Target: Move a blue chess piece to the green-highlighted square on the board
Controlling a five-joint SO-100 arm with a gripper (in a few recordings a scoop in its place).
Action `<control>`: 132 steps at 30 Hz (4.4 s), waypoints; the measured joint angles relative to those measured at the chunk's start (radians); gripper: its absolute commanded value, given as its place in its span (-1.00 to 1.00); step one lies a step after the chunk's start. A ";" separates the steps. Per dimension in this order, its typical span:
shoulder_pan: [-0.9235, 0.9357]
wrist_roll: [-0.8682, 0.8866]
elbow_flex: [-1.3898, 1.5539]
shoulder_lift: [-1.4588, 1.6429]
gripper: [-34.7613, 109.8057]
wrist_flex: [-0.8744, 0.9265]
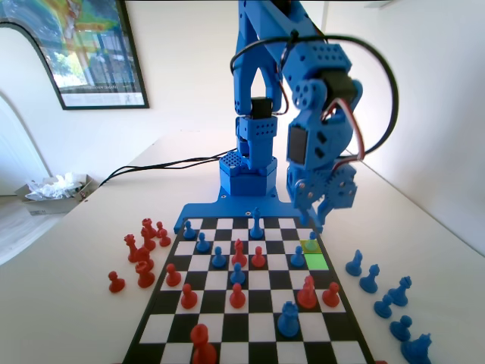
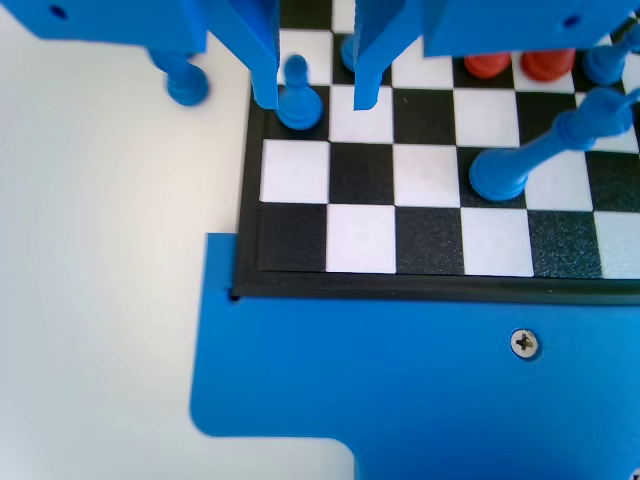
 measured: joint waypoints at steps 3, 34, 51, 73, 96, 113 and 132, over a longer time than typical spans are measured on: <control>0.000 -0.005 -0.009 -0.031 -0.36 -0.009; -0.006 -0.041 -0.074 -0.120 -0.39 -0.097; -0.021 -0.049 -0.074 -0.120 -0.51 -0.091; 0.035 -0.048 -0.333 -0.233 -0.51 0.055; 0.034 -0.052 -0.259 -0.233 -0.29 -0.005; 0.020 0.000 -0.282 -0.190 -0.38 0.049; 0.034 -0.140 -0.330 0.272 -0.51 0.391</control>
